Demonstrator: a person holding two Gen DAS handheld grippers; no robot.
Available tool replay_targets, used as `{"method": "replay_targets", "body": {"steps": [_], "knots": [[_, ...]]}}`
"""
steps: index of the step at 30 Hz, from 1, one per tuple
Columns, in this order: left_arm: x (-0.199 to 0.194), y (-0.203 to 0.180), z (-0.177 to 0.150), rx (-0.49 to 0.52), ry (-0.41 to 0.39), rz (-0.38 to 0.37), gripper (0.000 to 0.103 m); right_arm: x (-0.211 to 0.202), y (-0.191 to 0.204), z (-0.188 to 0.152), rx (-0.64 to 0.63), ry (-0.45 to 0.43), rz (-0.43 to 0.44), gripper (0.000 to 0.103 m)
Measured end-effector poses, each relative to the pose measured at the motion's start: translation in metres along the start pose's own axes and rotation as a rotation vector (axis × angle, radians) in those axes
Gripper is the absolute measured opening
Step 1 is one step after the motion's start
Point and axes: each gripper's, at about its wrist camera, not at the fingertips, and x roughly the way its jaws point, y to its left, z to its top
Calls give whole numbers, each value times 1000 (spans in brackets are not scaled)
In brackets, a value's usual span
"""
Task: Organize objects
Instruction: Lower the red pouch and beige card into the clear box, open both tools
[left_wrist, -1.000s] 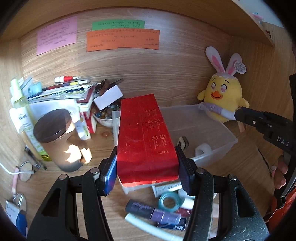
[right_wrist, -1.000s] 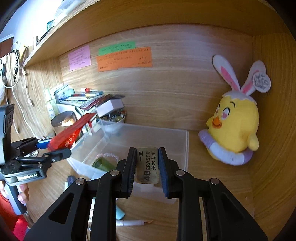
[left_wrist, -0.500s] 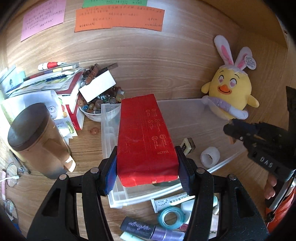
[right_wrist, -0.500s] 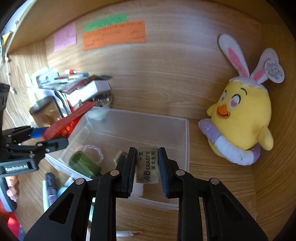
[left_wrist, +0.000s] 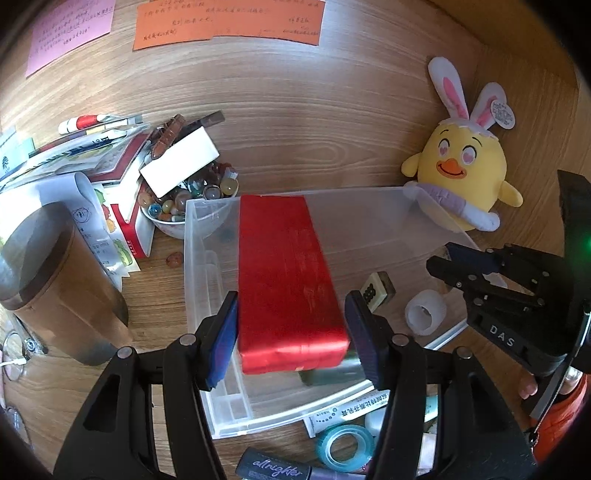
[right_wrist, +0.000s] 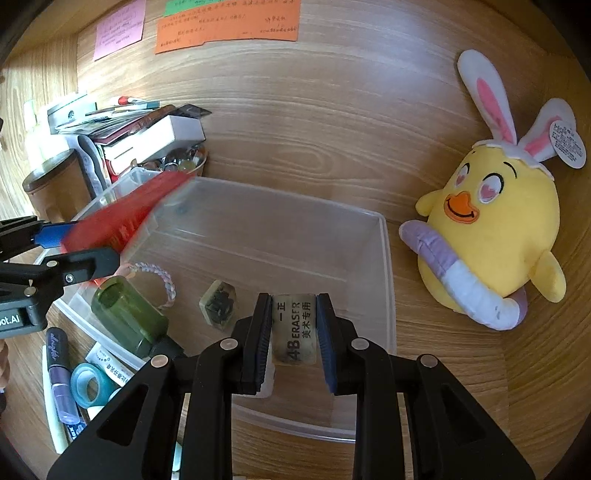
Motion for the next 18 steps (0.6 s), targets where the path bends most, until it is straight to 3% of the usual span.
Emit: {"method": "replay_targets", "body": {"steps": [3, 9, 13, 18], "knots": [[-2, 1, 0, -1, 2, -3, 57, 1, -2, 1, 14, 7, 8, 22], [-14, -2, -1, 8, -17, 1, 73, 2, -4, 1, 32, 21, 31, 24], [-27, -6, -3, 22, -33, 0, 83, -3, -4, 1, 35, 11, 35, 41], [-48, -11, -8, 30, -56, -8, 93, -20, -4, 3, 36, -31, 37, 54]]}}
